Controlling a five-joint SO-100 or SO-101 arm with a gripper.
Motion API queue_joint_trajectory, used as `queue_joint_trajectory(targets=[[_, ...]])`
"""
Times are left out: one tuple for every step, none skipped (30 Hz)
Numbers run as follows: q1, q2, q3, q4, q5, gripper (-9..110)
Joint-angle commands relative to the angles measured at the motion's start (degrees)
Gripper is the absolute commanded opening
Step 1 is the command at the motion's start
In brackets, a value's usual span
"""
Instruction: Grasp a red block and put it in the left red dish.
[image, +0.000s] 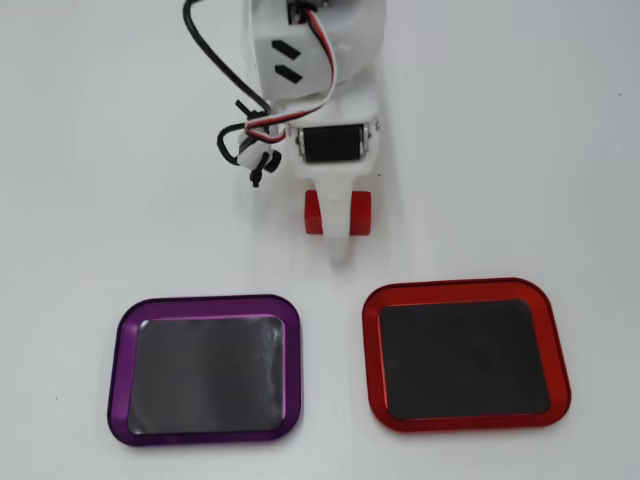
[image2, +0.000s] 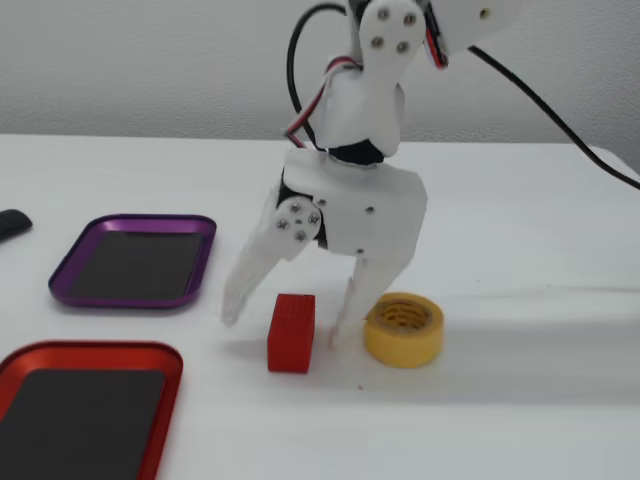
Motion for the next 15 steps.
queue_joint_trajectory(targets=[[0.0,0.4,0.0,-0.9,-0.4,25],[0.0,0.4,-0.1,-0.8,-0.4,24],[0.0,0.4,-0.2,-0.8,-0.4,22],[0.0,0.4,-0.2,-0.8,-0.4,19],[0.0,0.4,-0.3,-0.8,-0.4,16],[0.0,0.4,-0.3,-0.8,-0.4,14],[0.0,0.4,-0.3,-0.8,-0.4,11],[0.0,0.4,-0.3,-0.8,-0.4,8],[0.0,0.4,-0.4,-0.8,-0.4,5],[0.0,0.4,-0.4,-0.6,-0.4,2],[0.0,0.4,-0.4,-0.4,-0.4,-1],[0.0,0.8,-0.4,-0.2,-0.3,-1],[-0.1,1.1,-0.4,-0.1,-0.3,0],[-0.2,1.2,-0.4,-0.1,-0.3,0],[-0.4,1.6,-1.0,0.0,-0.3,0]])
